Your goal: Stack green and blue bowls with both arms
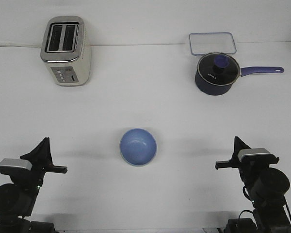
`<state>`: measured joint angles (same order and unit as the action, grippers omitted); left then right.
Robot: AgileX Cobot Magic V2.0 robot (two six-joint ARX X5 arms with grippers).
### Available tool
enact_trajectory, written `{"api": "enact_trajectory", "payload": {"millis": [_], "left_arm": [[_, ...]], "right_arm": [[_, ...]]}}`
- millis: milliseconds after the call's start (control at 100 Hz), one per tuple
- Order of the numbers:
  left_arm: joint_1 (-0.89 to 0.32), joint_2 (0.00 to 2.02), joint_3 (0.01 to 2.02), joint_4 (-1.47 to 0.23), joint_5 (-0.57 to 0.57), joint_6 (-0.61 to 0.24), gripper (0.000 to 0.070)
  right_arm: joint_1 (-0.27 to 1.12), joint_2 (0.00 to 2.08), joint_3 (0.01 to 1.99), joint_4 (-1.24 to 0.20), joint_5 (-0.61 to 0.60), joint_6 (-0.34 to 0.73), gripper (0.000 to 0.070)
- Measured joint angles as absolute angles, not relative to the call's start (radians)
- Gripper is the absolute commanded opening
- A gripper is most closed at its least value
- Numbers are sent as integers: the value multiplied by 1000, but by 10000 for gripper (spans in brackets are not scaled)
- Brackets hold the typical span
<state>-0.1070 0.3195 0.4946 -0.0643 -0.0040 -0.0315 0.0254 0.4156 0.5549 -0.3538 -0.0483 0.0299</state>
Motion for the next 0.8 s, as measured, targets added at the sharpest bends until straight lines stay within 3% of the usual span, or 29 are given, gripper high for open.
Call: {"api": "enact_trajectory", "payload": {"millis": [370, 800], "left_arm": [[-29, 57, 132, 158, -5, -13, 12], [-19, 4, 33, 260, -4, -13, 12]], "right_arm": [[25, 416, 555, -354, -48, 30, 0], [25, 416, 555, -353, -48, 30, 0]]}}
